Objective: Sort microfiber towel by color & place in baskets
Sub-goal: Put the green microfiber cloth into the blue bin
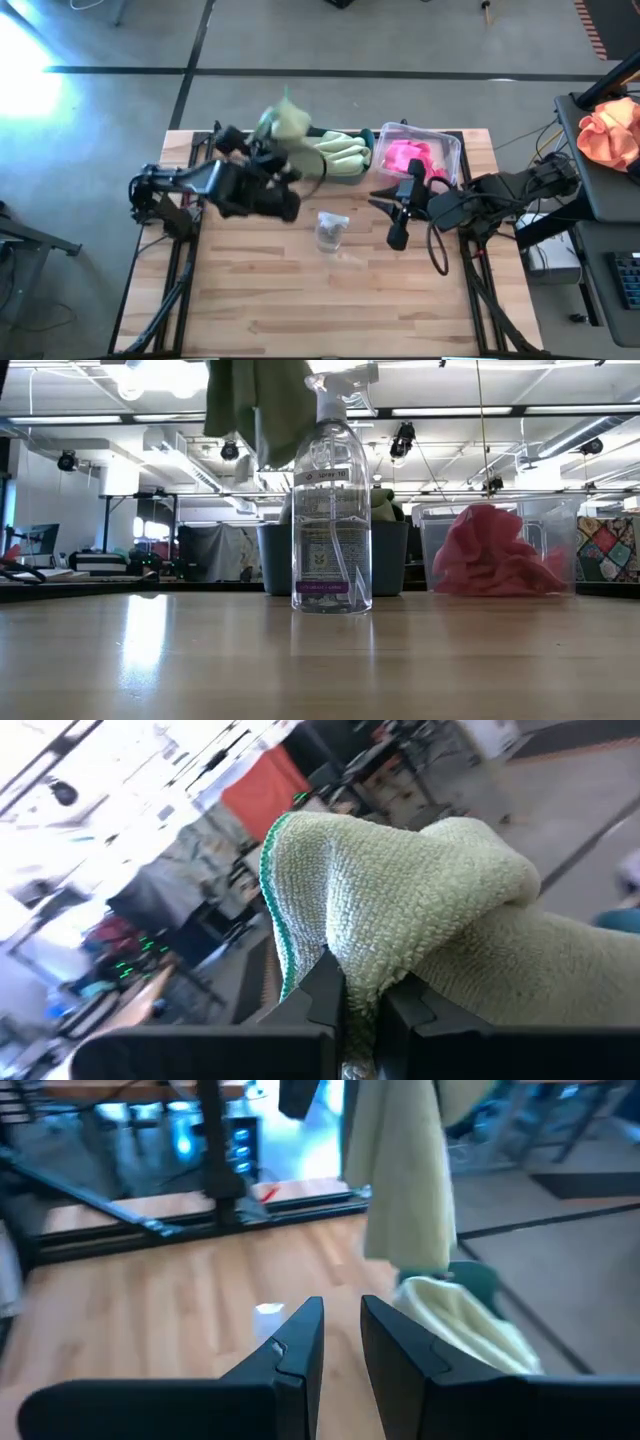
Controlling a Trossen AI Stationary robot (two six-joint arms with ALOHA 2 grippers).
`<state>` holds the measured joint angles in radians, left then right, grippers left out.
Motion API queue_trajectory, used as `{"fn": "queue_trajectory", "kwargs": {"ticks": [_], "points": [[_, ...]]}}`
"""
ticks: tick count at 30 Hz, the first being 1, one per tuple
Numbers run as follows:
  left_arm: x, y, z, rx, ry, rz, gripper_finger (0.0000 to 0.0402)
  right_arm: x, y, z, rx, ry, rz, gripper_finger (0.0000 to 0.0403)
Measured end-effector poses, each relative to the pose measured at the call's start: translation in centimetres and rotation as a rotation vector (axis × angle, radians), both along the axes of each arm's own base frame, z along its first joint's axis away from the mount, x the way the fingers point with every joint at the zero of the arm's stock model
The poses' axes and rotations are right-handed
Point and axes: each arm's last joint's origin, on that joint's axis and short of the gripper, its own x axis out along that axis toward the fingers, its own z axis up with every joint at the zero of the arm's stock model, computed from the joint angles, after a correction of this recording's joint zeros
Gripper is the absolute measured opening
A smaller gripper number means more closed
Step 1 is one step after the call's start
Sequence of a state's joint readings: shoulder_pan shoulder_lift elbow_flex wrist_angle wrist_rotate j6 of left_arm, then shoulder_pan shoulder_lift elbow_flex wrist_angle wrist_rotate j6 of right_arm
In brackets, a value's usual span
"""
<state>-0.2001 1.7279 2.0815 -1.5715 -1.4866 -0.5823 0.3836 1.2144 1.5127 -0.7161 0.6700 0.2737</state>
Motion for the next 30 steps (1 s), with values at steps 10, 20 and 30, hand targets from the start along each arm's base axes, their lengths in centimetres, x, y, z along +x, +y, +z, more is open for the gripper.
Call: {"fn": "queue_trajectory", "kwargs": {"ticks": [10, 20, 30], "points": [[-0.4, 4.2, 1.6, -0.024, 0.034, 0.119, 0.0008, 0.4, -0.8, -0.1, -0.039, -0.002, -0.082, 0.0063], [0.7, 4.4, -0.5, 0.001, 0.083, 0.137, 0.0009, 0.4, -0.8, -0.1, -0.083, 0.019, -0.066, 0.0063], [1.3, 5.1, -0.1, 0.032, -0.012, 0.18, 0.0009, 0.2, -0.9, 0.0, -0.133, 0.038, -0.044, 0.0063]]}}
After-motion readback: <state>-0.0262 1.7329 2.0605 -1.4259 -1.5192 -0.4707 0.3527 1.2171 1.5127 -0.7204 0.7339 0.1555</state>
